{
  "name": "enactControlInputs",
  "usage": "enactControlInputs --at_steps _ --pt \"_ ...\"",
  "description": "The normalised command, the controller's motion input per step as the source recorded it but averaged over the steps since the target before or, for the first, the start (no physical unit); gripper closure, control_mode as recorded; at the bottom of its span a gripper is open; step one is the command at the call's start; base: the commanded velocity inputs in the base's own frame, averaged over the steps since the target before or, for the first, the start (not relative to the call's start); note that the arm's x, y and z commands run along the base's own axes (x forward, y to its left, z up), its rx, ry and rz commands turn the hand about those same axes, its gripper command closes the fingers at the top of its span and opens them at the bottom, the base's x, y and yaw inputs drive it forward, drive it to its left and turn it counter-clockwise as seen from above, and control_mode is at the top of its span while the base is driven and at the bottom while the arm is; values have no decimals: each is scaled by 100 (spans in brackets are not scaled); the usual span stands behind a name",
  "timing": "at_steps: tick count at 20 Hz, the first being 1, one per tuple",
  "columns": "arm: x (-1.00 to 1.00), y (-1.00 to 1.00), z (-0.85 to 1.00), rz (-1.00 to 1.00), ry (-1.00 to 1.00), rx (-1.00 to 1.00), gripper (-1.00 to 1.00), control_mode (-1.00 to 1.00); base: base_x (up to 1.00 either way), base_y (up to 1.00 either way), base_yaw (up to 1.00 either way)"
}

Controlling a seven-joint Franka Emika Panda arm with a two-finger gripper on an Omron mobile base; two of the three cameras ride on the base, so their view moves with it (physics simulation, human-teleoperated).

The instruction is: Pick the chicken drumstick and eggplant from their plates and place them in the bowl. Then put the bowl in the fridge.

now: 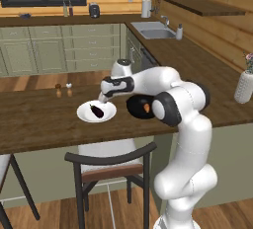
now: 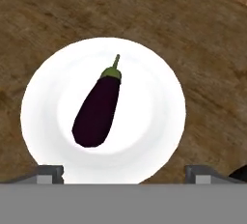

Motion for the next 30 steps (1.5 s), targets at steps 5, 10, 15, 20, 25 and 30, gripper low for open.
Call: enactControlInputs --at_steps 5,10,15,20,25,30 --pt "0 44 0 9 -1 0 -100 -100 0 0 0" --pt "2 42 -10 -4 17 0 -100 -100 0 0 0" --pt "1 9 -47 -9 20 -2 -100 -100 0 0 0" --pt "30 0 -22 -1 8 0 -100 -100 0 0 0" --pt "26 2 -16 0 3 -1 -100 -100 0 0 0" --pt "3 9 -41 0 11 -7 -100 -100 0 0 0"
